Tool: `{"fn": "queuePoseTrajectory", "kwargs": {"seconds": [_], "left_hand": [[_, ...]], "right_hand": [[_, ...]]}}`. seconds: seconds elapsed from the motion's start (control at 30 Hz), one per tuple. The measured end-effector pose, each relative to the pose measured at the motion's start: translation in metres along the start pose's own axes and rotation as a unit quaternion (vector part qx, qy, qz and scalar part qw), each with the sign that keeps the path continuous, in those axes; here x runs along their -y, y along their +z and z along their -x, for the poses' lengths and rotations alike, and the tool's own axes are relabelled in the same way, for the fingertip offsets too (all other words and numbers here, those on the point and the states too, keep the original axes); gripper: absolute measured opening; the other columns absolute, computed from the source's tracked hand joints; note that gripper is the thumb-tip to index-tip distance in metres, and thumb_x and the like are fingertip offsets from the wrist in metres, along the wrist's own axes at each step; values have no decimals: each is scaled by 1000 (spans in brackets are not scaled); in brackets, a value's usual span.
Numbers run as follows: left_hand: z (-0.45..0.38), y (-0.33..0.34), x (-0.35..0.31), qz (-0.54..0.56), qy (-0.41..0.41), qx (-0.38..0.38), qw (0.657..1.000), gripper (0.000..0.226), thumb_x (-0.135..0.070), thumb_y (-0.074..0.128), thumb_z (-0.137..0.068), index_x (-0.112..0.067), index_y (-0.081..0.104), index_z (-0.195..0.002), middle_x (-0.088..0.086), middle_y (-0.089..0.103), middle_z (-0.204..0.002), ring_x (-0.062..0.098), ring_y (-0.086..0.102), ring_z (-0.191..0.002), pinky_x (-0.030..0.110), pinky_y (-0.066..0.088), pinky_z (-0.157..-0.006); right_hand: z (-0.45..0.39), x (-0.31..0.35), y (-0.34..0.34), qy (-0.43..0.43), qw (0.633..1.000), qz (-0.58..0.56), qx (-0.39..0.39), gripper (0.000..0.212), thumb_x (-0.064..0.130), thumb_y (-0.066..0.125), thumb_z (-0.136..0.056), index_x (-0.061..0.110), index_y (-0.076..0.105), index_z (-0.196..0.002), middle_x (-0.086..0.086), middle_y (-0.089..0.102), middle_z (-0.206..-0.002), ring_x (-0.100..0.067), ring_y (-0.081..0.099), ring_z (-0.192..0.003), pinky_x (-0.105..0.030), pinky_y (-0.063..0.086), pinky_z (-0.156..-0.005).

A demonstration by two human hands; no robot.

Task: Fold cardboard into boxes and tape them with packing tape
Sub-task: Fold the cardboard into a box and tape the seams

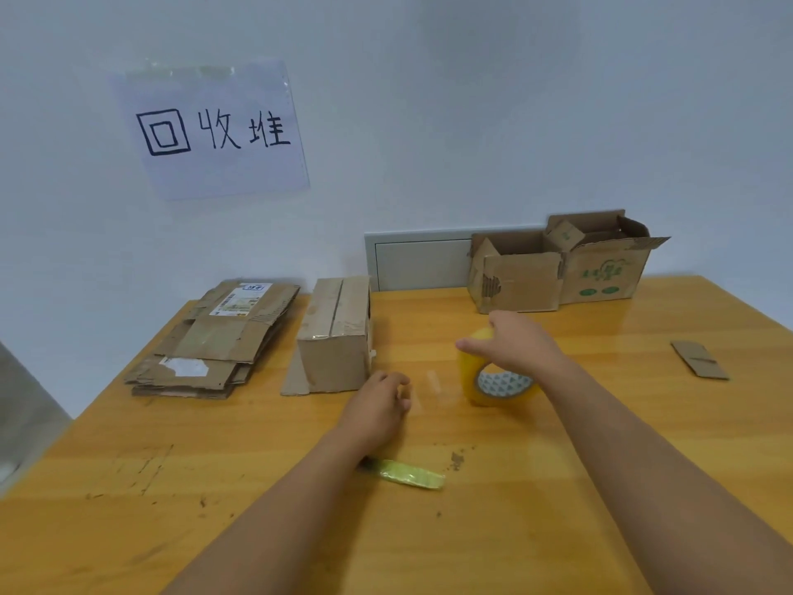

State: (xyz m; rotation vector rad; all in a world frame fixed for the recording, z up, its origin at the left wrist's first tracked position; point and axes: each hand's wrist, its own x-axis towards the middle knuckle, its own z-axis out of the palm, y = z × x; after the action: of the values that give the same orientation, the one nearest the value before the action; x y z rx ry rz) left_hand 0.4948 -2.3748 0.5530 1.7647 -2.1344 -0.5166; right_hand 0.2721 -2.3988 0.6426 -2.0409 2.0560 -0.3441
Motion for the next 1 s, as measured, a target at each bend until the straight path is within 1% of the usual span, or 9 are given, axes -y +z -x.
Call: {"fn": "queuePoseTrajectory", "kwargs": {"seconds": [0.07, 0.13, 0.23, 0.3, 0.33, 0.5, 0.63, 0.77, 1.0], "left_hand": [[-2, 0, 1, 4, -2, 5, 1000, 38, -28, 52, -101, -23, 50, -139, -6, 46, -115, 16, 53, -109, 29, 43, -88], [-3, -1, 1, 3, -7, 12, 1000, 40, -28, 52, -101, -23, 48, -140, -5, 46, -116, 17, 53, -109, 29, 43, -88], [-3, -1, 0, -9, -7, 22, 1000, 40, -30, 49, -102, -24, 47, -141, -2, 47, -123, 18, 53, -111, 32, 45, -92], [-2, 0, 0, -25, -6, 19, 999, 39, -33, 47, -103, -25, 47, -141, -1, 46, -125, 19, 53, -112, 32, 45, -91], [-1, 1, 0, -32, -4, 15, 999, 39, -35, 46, -103, -25, 47, -140, -1, 46, -126, 20, 53, -113, 33, 45, -91], [-3, 5, 2, -29, -10, 12, 999, 43, -42, 51, -100, -25, 49, -139, -1, 46, -125, 21, 54, -114, 34, 46, -93], [-7, 4, 1, -19, -17, 26, 999, 45, -41, 53, -100, -26, 47, -142, 0, 46, -129, 20, 53, -117, 34, 45, -95], [-12, 3, 0, -15, -24, 53, 998, 42, -39, 53, -100, -32, 46, -141, 1, 46, -127, 23, 53, -116, 39, 46, -99], [-18, -5, -5, -1, -23, 109, 994, 33, -31, 52, -101, -40, 50, -133, 0, 42, -115, 20, 54, -101, 37, 45, -97]], "right_hand": [[0, -17, -4, -8, 998, -62, 7, 52, 63, 58, -88, 14, 55, -105, -5, 59, -105, -20, 55, -89, -32, 41, -65], [3, -26, -8, -8, 995, -95, 20, 44, 59, 56, -91, 16, 52, -97, -3, 57, -99, -18, 52, -84, -33, 41, -66], [3, -7, -10, -3, 999, 40, 23, 31, 44, 41, -99, 20, 57, -109, -5, 58, -122, -29, 47, -119, -54, 32, -108], [6, 20, -4, -16, 989, 145, 10, 24, 27, 35, -99, 18, 57, -101, -7, 58, -127, -33, 41, -129, -58, 15, -116], [8, 31, 0, -23, 983, 179, 6, 22, 24, 35, -99, 18, 57, -97, -8, 60, -126, -33, 43, -127, -54, 19, -116], [6, 30, 7, -12, 975, 219, -22, 41, 56, 49, -95, 19, 53, -78, -2, 62, -98, -26, 52, -110, -42, 36, -96], [0, 5, -5, 21, 995, 96, -25, 45, 54, 59, -89, 16, 48, -68, 2, 52, -70, -20, 54, -75, -34, 39, -72], [5, -41, -14, 81, 951, -299, 1, 40, 46, 69, -84, 13, 49, -73, -9, 40, -74, -22, 41, -67, -35, 29, -63], [20, -60, 1, 18, 911, -411, -7, 50, 59, 73, -79, 16, 48, -74, -8, 45, -75, -22, 49, -69, -36, 35, -66]]}}
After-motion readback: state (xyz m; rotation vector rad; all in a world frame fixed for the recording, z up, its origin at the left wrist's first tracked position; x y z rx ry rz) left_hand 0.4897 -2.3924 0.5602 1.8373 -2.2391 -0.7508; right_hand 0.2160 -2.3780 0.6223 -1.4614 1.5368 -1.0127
